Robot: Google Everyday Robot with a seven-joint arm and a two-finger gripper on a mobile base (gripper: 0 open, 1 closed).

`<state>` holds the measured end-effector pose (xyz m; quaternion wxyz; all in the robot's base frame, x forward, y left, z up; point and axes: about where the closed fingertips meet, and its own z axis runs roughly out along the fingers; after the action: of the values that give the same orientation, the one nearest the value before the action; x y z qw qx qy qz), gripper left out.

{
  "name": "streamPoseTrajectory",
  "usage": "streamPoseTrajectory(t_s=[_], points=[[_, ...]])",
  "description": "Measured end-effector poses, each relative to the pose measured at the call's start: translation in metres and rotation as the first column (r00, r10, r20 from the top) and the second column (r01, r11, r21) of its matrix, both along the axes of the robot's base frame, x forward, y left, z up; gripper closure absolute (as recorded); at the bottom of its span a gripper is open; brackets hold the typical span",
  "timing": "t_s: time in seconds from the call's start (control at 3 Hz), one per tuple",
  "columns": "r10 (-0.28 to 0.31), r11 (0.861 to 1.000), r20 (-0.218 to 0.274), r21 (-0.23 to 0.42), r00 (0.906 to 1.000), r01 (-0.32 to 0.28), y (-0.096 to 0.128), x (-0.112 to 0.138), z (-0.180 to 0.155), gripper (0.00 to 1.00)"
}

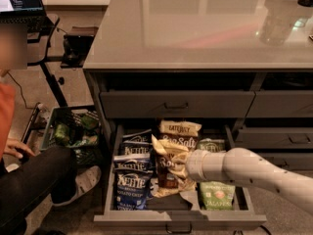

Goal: Pick brown chip bag from middle drawer and place on counter

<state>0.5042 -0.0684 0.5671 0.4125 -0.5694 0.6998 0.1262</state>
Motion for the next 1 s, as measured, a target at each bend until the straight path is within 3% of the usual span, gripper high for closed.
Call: streamPoseTrajectory(t_s=[0.33,0.67,1.0], points=[[0.033,0.999,0.025,0.0,0.9992,-0.033,-0.011,0.004,0.059,1.0],[0.04,0.999,0.084,-0.01,0.9957,-0.039,-0.038,0.03,0.134,1.0],[0.04,0.999,0.084,-0.01,0.9956,-0.039,-0.038,0.03,0.134,1.0]])
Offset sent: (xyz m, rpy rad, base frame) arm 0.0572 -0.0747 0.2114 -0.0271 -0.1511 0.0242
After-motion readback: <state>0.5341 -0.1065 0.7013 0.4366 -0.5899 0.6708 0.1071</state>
